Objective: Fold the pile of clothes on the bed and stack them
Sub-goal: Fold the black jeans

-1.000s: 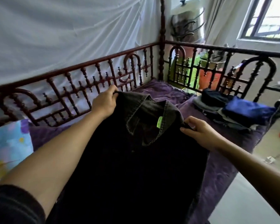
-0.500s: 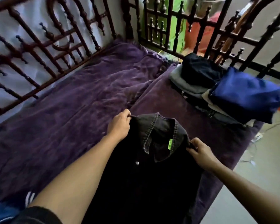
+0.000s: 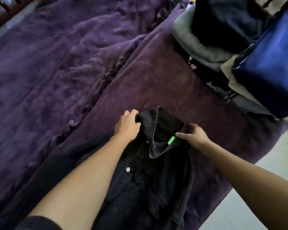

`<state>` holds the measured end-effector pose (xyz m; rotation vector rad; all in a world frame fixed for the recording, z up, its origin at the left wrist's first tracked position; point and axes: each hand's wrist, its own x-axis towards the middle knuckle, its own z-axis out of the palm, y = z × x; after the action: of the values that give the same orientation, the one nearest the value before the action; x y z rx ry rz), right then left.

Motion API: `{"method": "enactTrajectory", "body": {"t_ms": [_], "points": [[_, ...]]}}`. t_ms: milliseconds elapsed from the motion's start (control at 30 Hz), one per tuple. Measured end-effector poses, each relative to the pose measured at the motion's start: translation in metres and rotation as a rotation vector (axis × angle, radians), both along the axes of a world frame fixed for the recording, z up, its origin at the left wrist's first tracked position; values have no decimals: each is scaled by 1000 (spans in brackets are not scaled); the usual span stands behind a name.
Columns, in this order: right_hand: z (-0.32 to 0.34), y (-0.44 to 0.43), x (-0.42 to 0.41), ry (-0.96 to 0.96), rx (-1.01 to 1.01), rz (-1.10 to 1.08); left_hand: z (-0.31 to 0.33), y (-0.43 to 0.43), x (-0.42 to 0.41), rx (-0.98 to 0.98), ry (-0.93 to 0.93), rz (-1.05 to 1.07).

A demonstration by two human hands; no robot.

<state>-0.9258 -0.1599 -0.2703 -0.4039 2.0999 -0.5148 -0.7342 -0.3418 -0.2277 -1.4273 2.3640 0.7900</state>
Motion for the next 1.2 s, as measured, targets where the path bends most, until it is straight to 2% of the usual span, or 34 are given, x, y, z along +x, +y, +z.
{"method": "enactTrajectory", "body": {"t_ms": [100,200,300,367,500,633,733,833,900,967,1067,1200], "points": [[-17,-1,5,91,-21,59,-32,9,-9,160,-108,10],[-22,11,-4,259,61,87,-42,15,-1,212,13,31],[-13,8,3,360,232,199,-28,29,32,167,151,78],[1,-6,18,475,150,276,-16,42,69,67,155,146],[35,-46,68,664,-161,558,2,75,175,-55,-4,316],[55,-84,158,597,-348,914,9,116,294,-83,-279,477],[45,-97,232,576,-348,1190,3,144,370,-58,-440,596],[23,-100,297,602,-284,1418,-12,155,431,-60,-496,701],[11,-98,326,621,-232,1481,-19,151,463,-89,-503,754],[5,-98,340,600,-167,1459,-20,142,487,-152,-462,749],[21,-113,343,490,-228,1138,-3,112,506,-237,-281,770],[66,-177,334,585,-345,793,43,31,503,-503,4,764]]}}
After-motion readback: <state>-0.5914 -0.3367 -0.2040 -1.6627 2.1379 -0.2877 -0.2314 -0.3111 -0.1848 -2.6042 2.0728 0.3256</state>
